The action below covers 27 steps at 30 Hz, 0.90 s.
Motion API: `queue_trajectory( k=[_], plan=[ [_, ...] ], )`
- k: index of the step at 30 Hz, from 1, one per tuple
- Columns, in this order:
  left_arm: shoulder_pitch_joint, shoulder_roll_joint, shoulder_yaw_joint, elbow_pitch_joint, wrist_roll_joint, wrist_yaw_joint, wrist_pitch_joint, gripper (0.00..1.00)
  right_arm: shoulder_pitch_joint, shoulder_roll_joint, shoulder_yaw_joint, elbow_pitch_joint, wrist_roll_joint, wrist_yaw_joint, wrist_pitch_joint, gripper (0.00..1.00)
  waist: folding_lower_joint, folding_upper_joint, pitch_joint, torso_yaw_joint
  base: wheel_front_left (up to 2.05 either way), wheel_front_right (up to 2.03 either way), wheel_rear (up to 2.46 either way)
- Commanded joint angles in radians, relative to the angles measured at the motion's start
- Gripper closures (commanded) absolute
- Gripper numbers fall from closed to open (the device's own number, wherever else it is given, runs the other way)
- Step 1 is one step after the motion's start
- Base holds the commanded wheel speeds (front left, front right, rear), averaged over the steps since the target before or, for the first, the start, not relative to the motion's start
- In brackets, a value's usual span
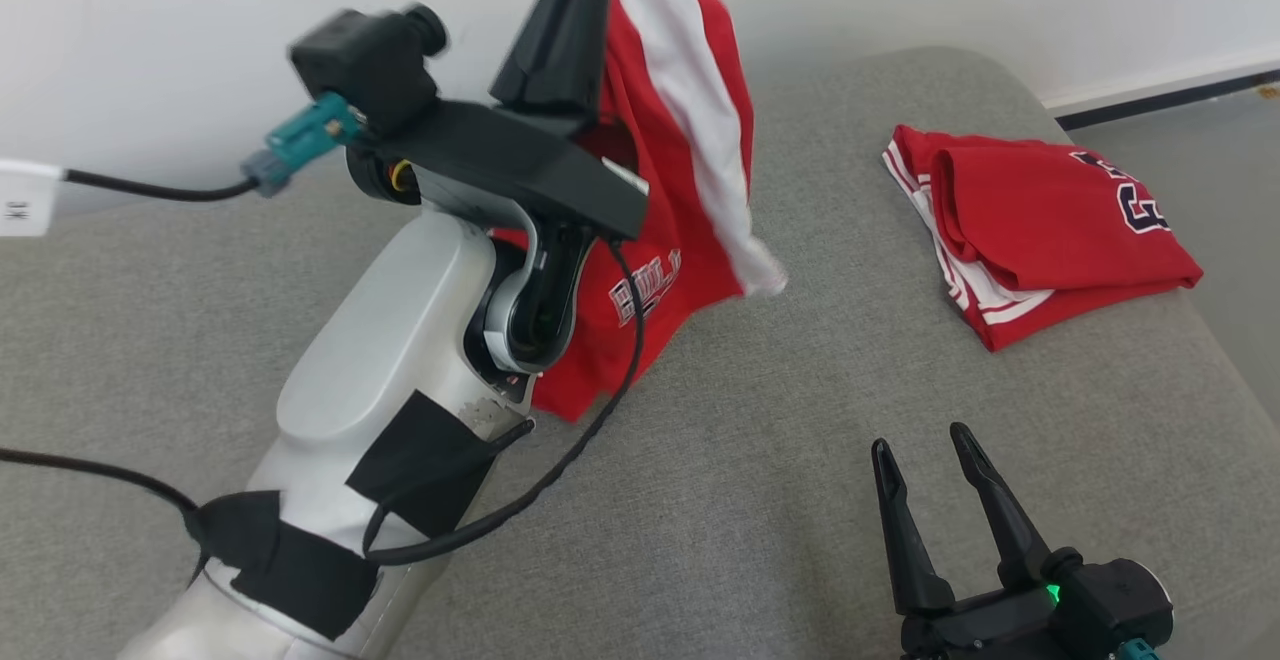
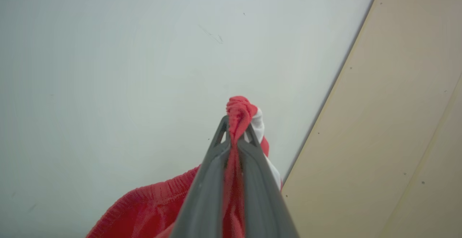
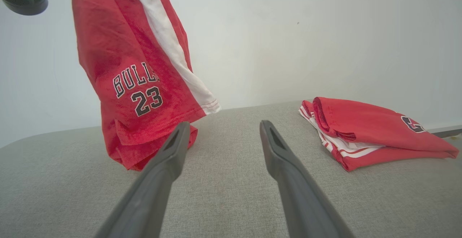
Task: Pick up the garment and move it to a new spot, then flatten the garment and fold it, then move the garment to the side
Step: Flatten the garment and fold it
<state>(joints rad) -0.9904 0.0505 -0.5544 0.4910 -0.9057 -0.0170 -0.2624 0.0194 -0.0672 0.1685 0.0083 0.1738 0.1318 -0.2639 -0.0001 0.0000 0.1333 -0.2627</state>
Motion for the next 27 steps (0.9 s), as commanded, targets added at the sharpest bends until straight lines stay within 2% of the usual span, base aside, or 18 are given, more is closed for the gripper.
queue_trajectory(
  k=[1,5,8,10,14,18,20,24,26,27],
  plan=[
    [0.012,0.001,0.009,-0.026,-0.031,0.033,-0.002,1.0,0.006,-0.001,-0.001,0.0,0.001,-0.003,-0.001,0.0,0.0001,0.0,-0.009,0.01,0.0,0.0,0.0],
    [0.123,0.002,0.041,-0.051,-0.157,0.128,-0.002,1.0,0.007,-0.001,0.0,0.0,0.004,-0.003,-0.001,0.0,0.0001,0.0,-0.015,0.036,0.0,0.0,0.0],
    [0.24,0.001,0.09,-0.027,-0.264,0.172,-0.002,1.0,0.011,0.0,0.0,-0.002,0.005,-0.003,-0.001,0.0,0.0001,0.0,-0.014,0.055,0.0,0.0,0.0],
    [0.315,-0.001,0.11,-0.007,-0.256,0.172,-0.002,1.0,0.014,0.002,-0.004,-0.004,0.007,-0.003,-0.001,0.0,0.0001,0.0,-0.011,0.067,0.0,0.0,0.0],
    [0.449,0.0,0.162,0.014,-0.121,0.146,-0.002,1.0,0.024,0.005,-0.01,-0.007,0.008,-0.003,-0.001,0.0,0.0001,0.0,-0.007,0.092,0.0,0.0,0.0],
    [0.55,0.001,0.275,-0.031,0.002,0.131,-0.002,1.0,0.038,0.005,-0.019,-0.007,0.006,-0.003,-0.001,0.0,0.0001,0.0,-0.009,0.115,0.0,0.0,0.0],
    [0.604,0.001,0.338,-0.061,0.026,0.127,-0.002,1.0,0.043,0.005,-0.019,-0.003,0.005,-0.003,0.0,0.0,0.0001,0.0,-0.015,0.125,0.0,0.0,0.0],
    [0.683,0.0,0.414,-0.096,0.002,0.129,-0.002,1.0,0.05,0.002,-0.016,0.003,0.007,-0.003,-0.001,0.0,0.0001,0.0,-0.03,0.147,0.0,0.0,0.0],
    [0.709,0.0,0.424,-0.093,-0.004,0.127,-0.002,0.63,0.053,-0.003,-0.008,0.008,0.011,-0.003,-0.001,0.0,0.0001,0.0,-0.039,0.159,0.0,0.0,0.0],
    [0.719,0.001,0.427,-0.093,-0.003,0.125,-0.002,0.51,0.053,-0.006,-0.001,0.012,0.013,-0.003,-0.001,0.0,0.0001,0.0,-0.042,0.163,0.0,0.0,0.0]
  ],
)
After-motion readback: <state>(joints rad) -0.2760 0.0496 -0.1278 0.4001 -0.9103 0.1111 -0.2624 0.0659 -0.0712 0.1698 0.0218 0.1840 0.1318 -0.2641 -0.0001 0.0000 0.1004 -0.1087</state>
